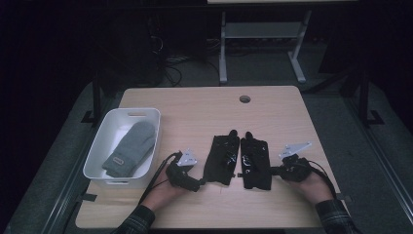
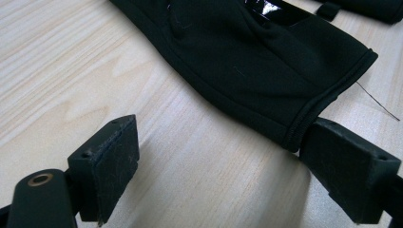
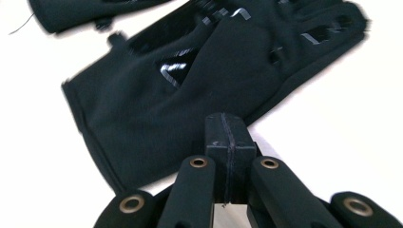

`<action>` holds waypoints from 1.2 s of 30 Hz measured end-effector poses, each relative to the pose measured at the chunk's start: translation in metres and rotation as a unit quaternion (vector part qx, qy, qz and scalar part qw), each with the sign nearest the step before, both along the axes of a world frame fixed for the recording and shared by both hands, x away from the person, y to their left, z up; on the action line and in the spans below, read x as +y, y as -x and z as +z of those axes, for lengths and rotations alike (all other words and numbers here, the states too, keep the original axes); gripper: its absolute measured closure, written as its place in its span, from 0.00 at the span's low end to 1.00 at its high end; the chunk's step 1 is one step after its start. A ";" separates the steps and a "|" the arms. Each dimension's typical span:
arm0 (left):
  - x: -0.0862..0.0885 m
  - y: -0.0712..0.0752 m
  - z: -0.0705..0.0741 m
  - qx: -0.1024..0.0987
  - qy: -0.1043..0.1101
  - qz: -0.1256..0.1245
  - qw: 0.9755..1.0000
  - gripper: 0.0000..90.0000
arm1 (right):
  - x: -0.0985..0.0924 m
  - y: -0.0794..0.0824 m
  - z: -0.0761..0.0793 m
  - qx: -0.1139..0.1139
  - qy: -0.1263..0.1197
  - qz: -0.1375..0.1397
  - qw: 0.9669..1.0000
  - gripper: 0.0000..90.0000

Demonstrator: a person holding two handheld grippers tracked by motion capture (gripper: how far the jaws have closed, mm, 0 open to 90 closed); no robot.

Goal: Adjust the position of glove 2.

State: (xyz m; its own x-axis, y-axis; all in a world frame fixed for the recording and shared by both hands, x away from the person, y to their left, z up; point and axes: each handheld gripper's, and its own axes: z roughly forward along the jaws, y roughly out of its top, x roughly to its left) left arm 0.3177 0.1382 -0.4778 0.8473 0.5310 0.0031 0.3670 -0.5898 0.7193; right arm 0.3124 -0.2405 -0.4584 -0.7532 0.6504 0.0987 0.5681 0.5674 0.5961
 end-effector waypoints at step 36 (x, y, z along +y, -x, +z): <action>-0.031 -0.052 0.016 0.036 0.010 0.055 0.998 0.58 | 0.016 -0.015 0.008 -0.055 -0.042 -0.015 0.998 1.00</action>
State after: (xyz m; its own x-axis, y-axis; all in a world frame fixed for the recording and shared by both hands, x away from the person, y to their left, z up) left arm 0.3701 0.1069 -0.4615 0.7815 0.6202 -0.0674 0.4800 -0.5288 0.7000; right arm 0.3275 -0.2248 -0.4507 -0.7426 0.6658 0.0725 0.5133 0.4962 0.7002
